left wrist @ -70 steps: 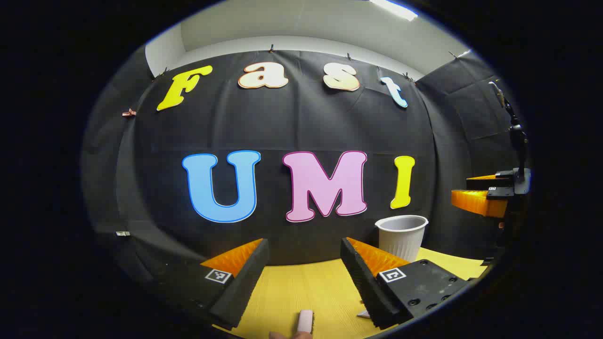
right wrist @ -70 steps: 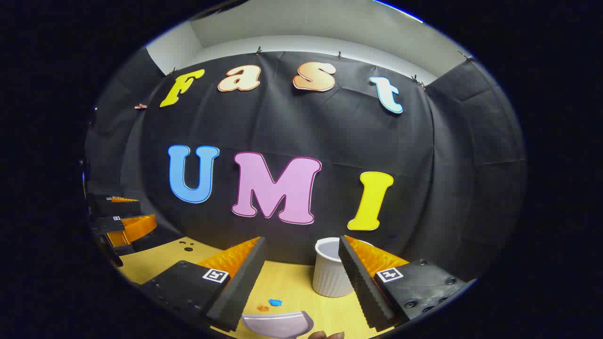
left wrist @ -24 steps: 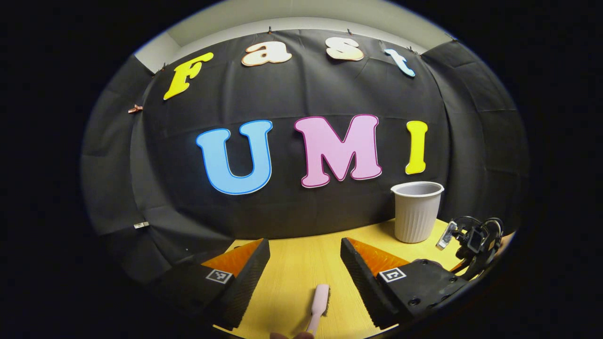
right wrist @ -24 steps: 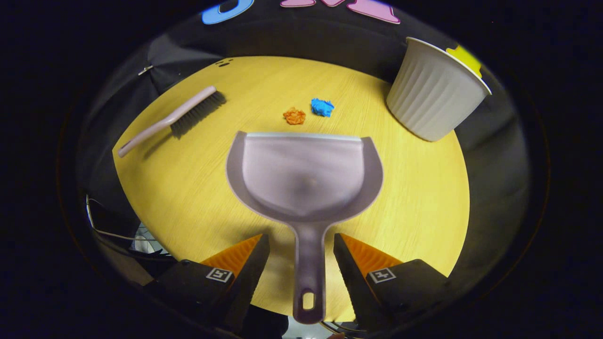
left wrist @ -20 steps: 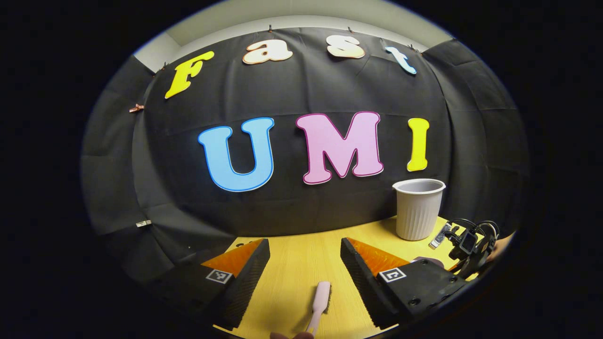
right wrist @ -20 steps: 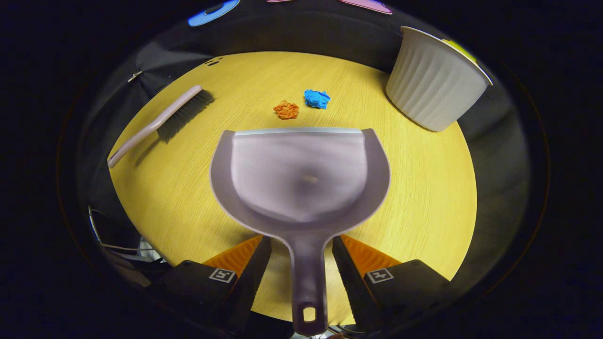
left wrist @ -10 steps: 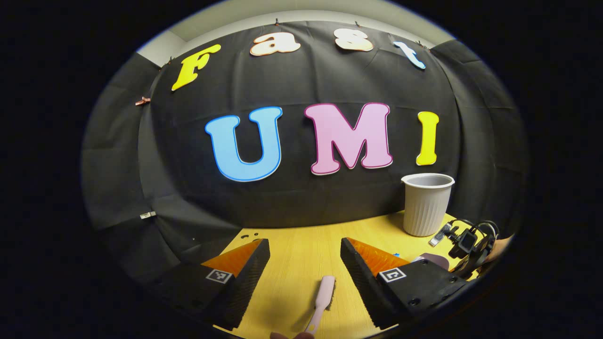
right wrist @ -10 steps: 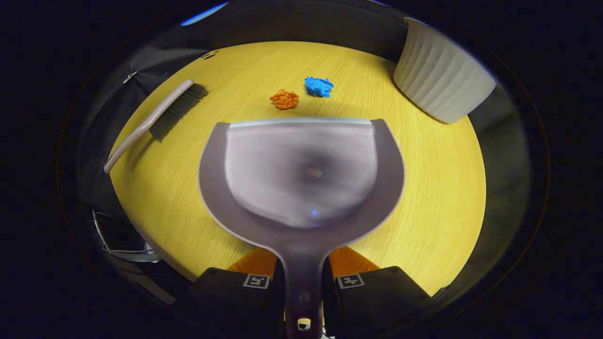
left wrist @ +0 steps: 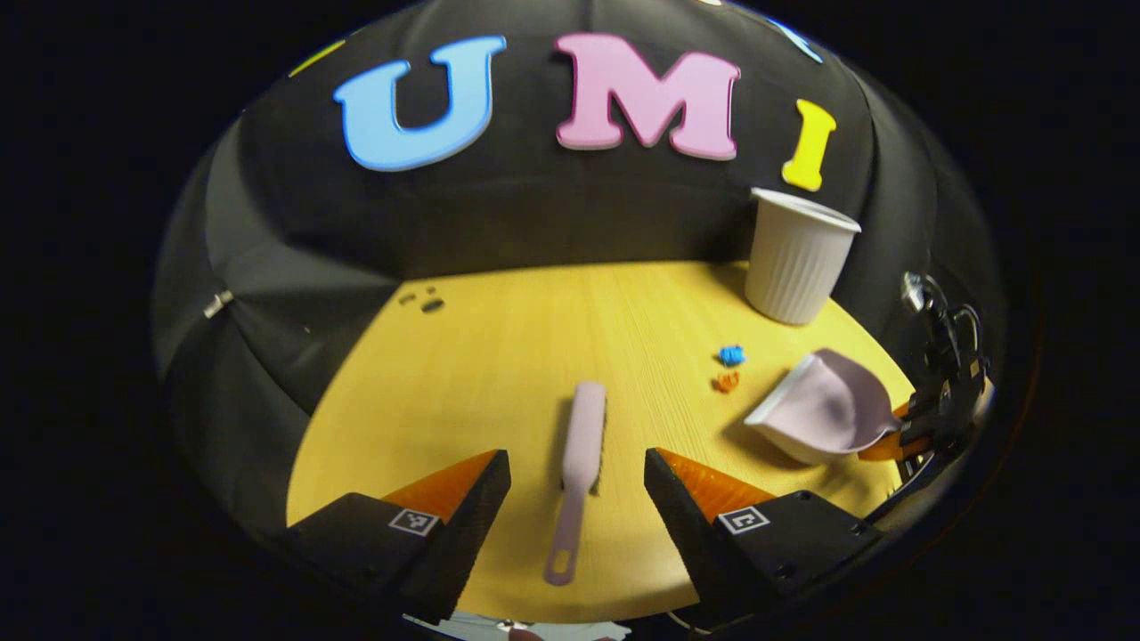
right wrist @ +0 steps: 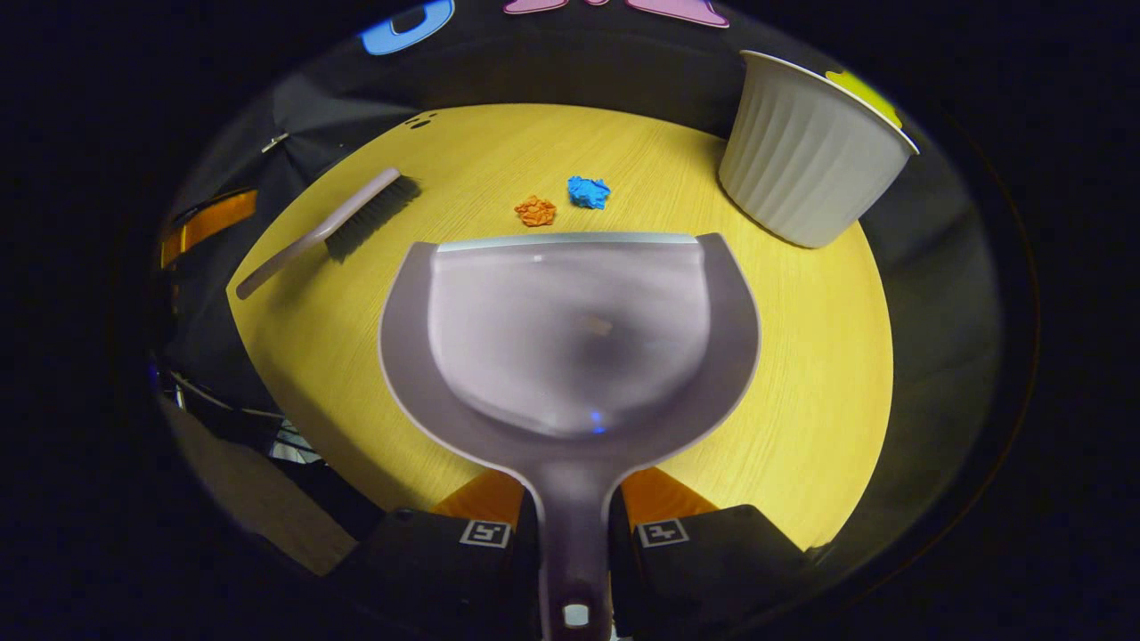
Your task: Pick up the small broom and dustpan from the desktop, sweep the trash into the dustpan with the broom, and then empty the trash into the garbage bin.
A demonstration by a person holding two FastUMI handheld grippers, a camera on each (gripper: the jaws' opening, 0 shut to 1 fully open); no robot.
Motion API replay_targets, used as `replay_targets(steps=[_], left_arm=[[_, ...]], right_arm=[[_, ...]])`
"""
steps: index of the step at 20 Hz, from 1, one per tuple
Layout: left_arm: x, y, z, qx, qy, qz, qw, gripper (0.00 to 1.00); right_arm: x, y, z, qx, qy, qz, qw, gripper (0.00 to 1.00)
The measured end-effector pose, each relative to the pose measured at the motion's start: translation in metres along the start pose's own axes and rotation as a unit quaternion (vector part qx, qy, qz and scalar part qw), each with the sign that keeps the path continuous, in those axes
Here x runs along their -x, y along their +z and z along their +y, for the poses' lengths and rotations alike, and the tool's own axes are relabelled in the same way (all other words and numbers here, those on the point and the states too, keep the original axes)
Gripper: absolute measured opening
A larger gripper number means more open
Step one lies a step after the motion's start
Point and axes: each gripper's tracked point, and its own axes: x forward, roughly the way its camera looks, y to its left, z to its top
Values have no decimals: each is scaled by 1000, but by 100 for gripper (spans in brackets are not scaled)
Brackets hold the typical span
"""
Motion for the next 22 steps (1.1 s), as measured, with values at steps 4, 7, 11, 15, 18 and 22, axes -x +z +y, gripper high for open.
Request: replay_targets(steps=[4,7,11,15,18,22], left_arm=[[-45,-25,5,-39,3,70,997,95],[-73,-44,-1,-51,-4,115,992,90],[-105,-62,-2,-53,2,151,987,86],[-119,-68,1,-62,9,166,984,65],[-122,-65,4,-73,8,166,983,52],[-133,-41,-5,-79,-12,140,987,30]], right_arm=[[1,-1,-7,-6,-4,-3,1000,37],[12,-2,-14,-4,-4,-4,1000,37],[16,1,-17,-5,-6,-8,1000,37],[19,0,-18,1,-9,-8,1000,37],[14,-2,-17,11,-4,-1,1000,37],[12,-8,-22,59,-3,34,998,37]])
